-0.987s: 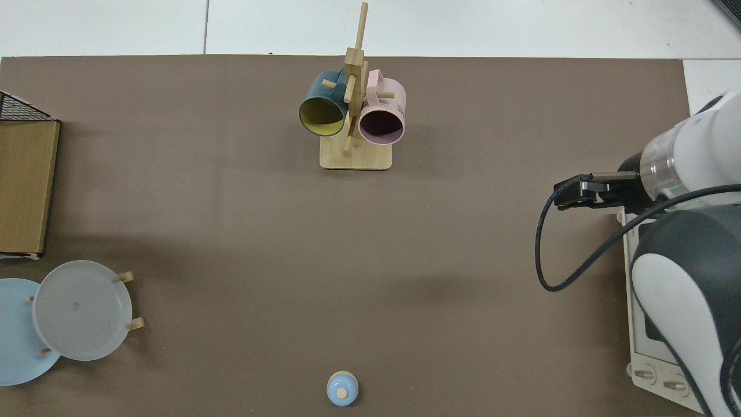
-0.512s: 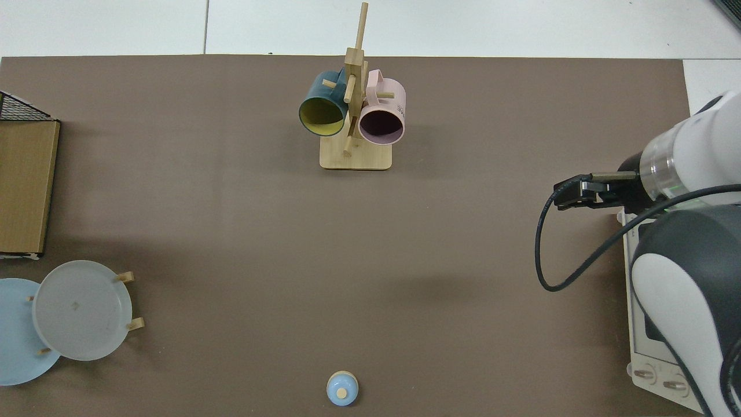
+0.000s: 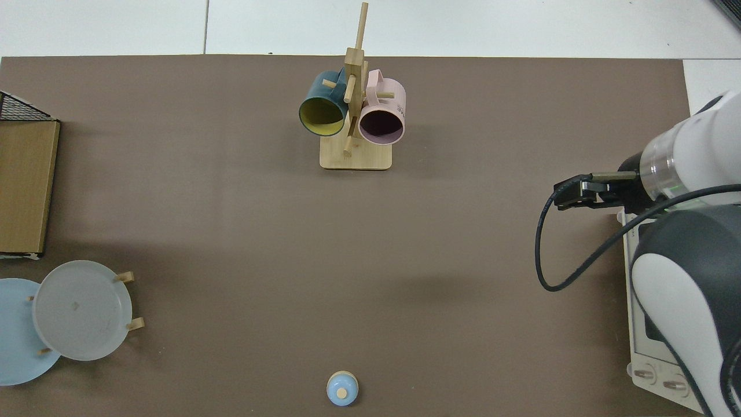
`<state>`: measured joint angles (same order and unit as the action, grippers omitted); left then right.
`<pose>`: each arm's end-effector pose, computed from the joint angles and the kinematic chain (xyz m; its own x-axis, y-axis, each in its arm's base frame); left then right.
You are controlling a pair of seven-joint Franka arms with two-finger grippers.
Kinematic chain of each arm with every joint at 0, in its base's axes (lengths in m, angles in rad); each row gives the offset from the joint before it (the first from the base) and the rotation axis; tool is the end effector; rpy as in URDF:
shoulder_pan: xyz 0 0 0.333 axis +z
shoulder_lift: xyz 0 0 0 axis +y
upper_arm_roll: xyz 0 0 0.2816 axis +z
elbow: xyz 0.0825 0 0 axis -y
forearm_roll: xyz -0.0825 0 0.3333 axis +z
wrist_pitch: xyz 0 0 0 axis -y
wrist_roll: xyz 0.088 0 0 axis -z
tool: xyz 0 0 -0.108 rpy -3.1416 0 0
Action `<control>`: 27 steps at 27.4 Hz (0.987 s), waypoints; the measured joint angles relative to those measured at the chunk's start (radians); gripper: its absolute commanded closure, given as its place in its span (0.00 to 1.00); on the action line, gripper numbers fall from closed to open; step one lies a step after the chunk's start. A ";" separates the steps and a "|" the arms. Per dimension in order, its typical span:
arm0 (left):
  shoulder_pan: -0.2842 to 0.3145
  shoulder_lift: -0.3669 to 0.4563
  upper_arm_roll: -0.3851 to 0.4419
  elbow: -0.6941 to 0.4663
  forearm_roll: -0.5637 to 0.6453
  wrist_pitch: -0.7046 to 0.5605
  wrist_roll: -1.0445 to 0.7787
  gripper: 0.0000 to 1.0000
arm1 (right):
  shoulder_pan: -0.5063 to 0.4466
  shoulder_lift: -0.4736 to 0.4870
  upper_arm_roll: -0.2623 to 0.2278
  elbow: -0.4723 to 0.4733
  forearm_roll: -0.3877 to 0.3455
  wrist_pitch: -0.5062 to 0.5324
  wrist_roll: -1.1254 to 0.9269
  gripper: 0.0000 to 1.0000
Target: Put markers into pen holder
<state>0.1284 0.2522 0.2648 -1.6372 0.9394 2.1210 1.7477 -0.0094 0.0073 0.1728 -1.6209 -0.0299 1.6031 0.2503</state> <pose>0.5531 0.2527 0.4993 -0.2012 -0.5735 -0.7941 -0.9785 0.1553 0.1358 0.5011 0.0791 0.5672 0.9962 -0.0857 -0.0171 -0.0851 -0.9958 0.0339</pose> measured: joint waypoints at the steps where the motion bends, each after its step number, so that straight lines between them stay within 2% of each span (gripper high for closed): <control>1: 0.000 -0.005 0.000 -0.010 -0.008 0.000 -0.001 1.00 | 0.000 0.000 0.000 0.000 0.000 0.000 0.000 0.00; 27: 0.001 -0.020 0.001 -0.058 -0.091 0.021 -0.008 1.00 | 0.000 0.000 0.000 0.000 0.000 0.000 0.000 0.00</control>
<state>0.1295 0.2321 0.2654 -1.6957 0.8486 2.1424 1.7392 -0.0094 0.0073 0.1728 -1.6209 -0.0299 1.6031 0.2503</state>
